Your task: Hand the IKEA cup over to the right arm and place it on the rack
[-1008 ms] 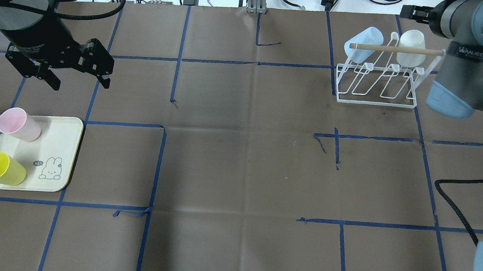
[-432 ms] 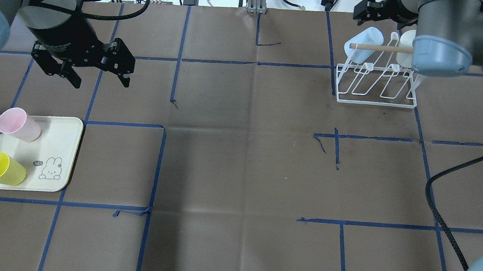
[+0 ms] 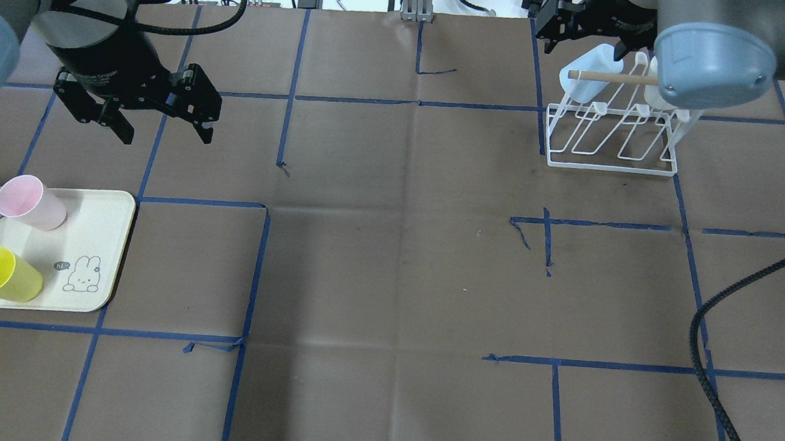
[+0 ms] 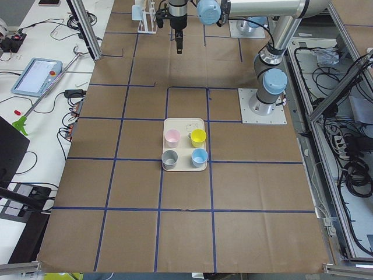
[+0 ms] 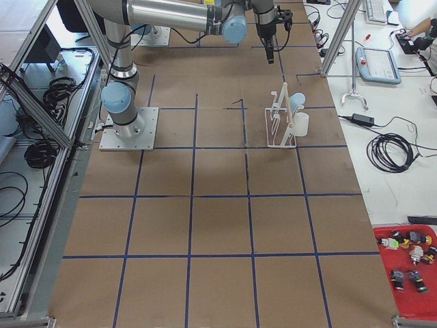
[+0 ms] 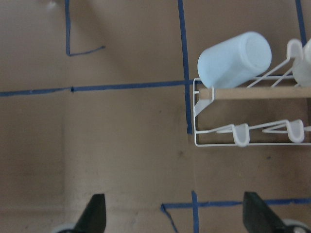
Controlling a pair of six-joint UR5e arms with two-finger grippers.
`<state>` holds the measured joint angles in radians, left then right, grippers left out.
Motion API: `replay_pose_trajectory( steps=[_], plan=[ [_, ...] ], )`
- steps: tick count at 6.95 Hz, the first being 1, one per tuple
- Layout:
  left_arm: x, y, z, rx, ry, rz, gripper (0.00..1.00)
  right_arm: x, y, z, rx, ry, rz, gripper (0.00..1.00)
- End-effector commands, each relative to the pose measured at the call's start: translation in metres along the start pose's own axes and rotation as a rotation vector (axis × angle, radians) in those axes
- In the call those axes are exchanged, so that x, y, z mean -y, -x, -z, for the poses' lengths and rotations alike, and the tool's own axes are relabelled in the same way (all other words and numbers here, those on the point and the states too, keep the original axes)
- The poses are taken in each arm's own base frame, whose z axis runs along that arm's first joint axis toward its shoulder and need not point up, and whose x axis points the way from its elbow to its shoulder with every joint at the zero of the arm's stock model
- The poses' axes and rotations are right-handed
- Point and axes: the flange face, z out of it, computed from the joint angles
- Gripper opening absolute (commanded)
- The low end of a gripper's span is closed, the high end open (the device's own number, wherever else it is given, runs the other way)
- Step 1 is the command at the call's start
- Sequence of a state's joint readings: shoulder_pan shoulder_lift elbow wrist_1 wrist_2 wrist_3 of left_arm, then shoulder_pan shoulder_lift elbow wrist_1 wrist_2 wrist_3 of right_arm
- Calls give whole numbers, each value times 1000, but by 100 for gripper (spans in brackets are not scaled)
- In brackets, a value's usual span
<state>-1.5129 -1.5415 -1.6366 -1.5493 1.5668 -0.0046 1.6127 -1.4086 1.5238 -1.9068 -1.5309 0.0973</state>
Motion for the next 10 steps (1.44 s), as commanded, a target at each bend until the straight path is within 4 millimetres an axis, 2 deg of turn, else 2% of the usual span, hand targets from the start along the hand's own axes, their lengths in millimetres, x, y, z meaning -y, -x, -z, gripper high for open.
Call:
replay_pose_trajectory(
  steps=[1,3,6,10],
  plan=[
    [0,-1,1,-2,-1,-4,100,-58,1,44,-21,141,-8,100],
    [0,-2,0,-5,0,-4,100,-83,-2,57,-18,111,8,100],
    [-2,-3,-1,-2,2,-6,100,-88,-7,45,-25,138,3,100],
    [-1,-7,-1,1,0,-15,100,-88,-6,45,-20,135,1,100]
  ],
)
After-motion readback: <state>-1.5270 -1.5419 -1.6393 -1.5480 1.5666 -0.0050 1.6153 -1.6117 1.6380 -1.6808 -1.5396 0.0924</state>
